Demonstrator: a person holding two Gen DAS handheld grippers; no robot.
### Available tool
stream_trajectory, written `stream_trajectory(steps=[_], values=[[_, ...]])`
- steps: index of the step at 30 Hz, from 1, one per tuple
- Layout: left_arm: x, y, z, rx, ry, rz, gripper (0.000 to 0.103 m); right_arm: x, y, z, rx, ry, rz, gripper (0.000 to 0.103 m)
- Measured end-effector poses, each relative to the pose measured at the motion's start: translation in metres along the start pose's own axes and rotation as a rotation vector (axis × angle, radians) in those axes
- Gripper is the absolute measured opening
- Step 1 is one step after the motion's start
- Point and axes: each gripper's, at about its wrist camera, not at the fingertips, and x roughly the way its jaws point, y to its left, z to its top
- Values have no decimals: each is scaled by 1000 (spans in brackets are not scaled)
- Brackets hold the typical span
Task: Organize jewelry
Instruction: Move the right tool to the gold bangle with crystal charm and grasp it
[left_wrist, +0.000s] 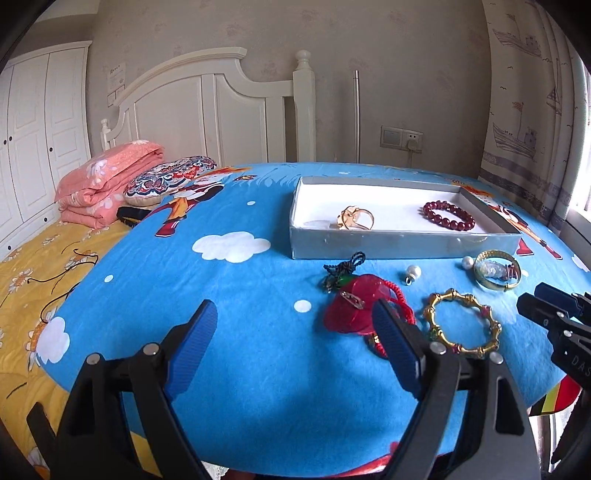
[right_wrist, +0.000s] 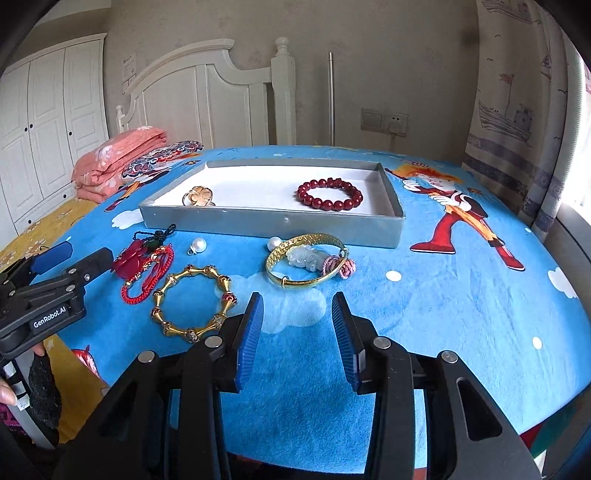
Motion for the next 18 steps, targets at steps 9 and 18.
stream_trajectory(steps=[9,18], values=[[6,-5,-5,4,21,-17,85,9,-1,13,-44,-2,-19,67],[9,-1,-2,-11,22,-11,87,48,-8,46,-41,113,-4,72]])
